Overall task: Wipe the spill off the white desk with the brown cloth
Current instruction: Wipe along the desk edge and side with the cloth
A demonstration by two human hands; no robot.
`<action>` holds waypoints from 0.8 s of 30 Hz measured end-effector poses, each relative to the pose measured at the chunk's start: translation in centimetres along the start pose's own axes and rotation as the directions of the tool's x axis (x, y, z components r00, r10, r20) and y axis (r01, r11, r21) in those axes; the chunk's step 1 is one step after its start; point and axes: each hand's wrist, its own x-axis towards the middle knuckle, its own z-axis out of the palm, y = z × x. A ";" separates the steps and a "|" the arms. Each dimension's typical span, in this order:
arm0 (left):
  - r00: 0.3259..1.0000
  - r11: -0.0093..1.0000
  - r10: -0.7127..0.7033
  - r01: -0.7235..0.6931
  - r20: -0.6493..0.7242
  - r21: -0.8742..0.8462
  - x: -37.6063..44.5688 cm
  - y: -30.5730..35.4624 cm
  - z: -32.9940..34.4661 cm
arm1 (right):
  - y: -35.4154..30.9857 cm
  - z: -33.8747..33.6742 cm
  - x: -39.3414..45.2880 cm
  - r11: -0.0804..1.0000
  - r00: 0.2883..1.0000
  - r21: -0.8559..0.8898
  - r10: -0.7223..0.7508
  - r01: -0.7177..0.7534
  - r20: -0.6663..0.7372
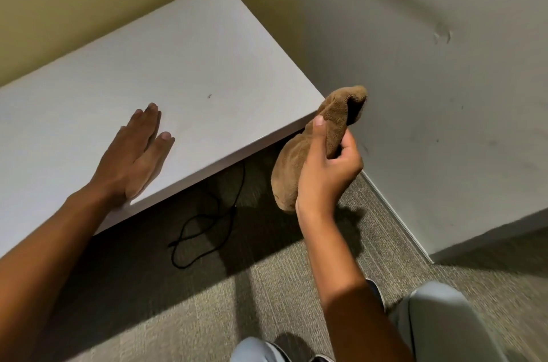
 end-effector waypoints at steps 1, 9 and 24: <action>1.000 1.000 -0.001 0.001 0.002 0.002 0.0 0.1 0.0 | 0.0 -0.2 0.6 1.000 1.000 -0.006 -0.009 0.009 -0.003; 1.000 0.999 -0.029 0.029 0.008 -0.014 -0.3 0.8 -0.5 | -1.3 -3.1 5.8 0.992 0.941 -0.121 0.055 -0.015 0.334; 0.998 0.998 -0.053 0.053 0.027 -0.017 -0.5 1.9 -0.9 | 1.0 6.0 17.7 0.958 0.636 -0.203 0.285 -0.201 0.717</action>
